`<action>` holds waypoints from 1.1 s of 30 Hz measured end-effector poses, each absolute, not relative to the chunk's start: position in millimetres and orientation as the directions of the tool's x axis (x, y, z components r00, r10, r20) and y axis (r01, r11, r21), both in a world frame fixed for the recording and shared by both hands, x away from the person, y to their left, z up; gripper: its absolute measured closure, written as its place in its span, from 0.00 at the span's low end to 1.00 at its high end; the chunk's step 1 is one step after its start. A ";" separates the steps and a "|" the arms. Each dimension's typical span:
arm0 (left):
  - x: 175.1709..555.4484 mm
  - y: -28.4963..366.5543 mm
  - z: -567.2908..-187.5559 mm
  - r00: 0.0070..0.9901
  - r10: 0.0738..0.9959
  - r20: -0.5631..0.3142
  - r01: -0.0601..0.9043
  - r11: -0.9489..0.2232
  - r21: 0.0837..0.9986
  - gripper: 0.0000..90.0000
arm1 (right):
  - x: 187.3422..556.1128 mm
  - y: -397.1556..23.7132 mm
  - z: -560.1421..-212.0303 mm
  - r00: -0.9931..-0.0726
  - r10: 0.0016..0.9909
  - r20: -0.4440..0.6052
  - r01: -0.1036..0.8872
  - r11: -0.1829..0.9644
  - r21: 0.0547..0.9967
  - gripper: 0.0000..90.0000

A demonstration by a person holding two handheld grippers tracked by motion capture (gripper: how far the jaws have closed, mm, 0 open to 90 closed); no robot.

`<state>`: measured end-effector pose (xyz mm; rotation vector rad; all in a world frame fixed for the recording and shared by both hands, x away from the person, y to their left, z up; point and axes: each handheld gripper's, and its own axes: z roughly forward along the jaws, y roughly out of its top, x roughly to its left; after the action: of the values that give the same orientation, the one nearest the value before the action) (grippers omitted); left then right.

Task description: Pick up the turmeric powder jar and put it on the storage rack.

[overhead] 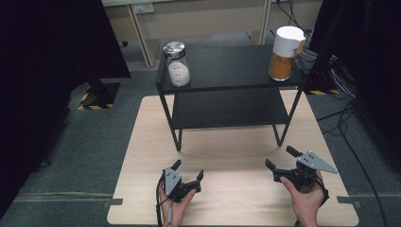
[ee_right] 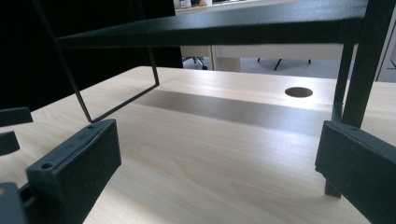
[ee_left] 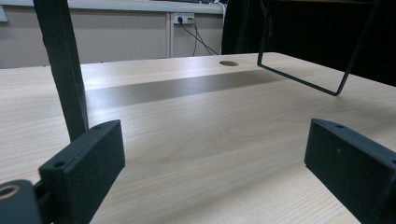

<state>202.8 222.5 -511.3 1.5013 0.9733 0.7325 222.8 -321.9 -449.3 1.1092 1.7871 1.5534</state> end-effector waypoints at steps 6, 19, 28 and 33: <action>202.7 222.7 -511.6 0.463 0.883 -0.076 0.175 -0.008 0.985 0.05 | 221.1 -321.6 -455.7 -0.526 0.840 0.132 0.256 0.009 0.967 0.00; 202.6 222.7 -511.6 0.464 0.882 -0.079 0.177 -0.005 0.984 0.05 | 217.8 -322.1 -465.4 -0.523 0.842 0.131 0.269 0.017 0.963 0.00; 202.6 222.8 -511.7 0.464 0.882 -0.081 0.178 -0.003 0.984 0.05 | 216.0 -321.6 -472.3 -0.521 0.843 0.136 0.281 0.018 0.960 0.00; 202.5 222.7 -511.7 0.464 0.882 -0.080 0.177 -0.004 0.984 0.05 | 215.5 -321.4 -476.4 -0.520 0.843 0.139 0.287 0.020 0.958 0.00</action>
<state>202.5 222.7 -511.7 1.4966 0.9743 0.7252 215.5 -321.4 -476.4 1.1503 1.8236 1.5215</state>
